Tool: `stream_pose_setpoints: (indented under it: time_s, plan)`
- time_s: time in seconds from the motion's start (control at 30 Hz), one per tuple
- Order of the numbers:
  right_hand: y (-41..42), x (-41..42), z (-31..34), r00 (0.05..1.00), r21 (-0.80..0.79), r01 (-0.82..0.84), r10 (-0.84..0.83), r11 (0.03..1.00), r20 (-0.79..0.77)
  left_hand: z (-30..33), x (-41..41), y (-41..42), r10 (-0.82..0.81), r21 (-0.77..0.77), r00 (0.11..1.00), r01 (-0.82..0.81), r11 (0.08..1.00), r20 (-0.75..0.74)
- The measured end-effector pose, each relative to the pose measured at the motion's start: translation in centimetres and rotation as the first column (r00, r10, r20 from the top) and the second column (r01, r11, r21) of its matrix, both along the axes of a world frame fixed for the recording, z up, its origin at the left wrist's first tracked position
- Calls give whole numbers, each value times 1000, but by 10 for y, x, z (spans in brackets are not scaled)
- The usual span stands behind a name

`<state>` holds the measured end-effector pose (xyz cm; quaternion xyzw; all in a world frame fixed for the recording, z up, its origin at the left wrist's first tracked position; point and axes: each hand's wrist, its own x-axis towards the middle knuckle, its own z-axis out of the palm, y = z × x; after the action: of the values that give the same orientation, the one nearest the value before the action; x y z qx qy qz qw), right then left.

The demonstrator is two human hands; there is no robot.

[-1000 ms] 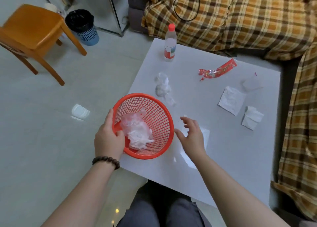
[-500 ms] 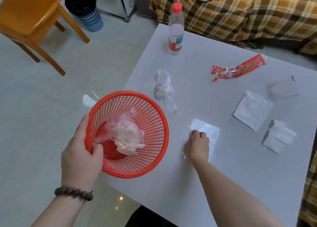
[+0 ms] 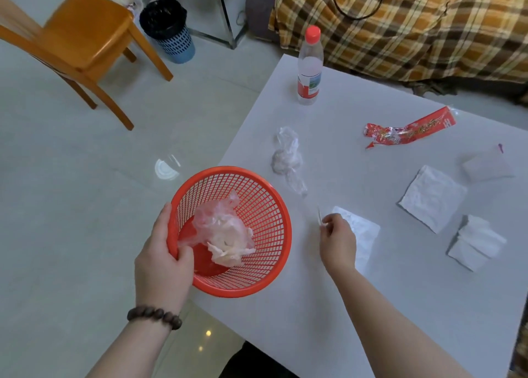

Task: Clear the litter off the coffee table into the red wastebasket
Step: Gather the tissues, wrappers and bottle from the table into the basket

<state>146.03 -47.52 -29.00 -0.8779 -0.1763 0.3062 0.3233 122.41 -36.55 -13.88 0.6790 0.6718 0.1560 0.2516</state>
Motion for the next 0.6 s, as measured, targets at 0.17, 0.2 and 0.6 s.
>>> stream_pose_setpoints:
  time_s: [0.17, 0.2, 0.6]
  plan:
    - [12, -26, 86, 994, 326, -110, 97, 939, 56, 7, -2, -10, -10, -35, 999, 12, 999, 40]
    - [16, -34, 101, 988, 347, -154, 141, 925, 60, 10, -3, -12, -9, -42, 999, 11, 999, 53]
    - [52, -120, 181, 783, 235, -621, 580, 748, 223, 61, -38, -6, 30, -69, 974, -14, 997, 226]
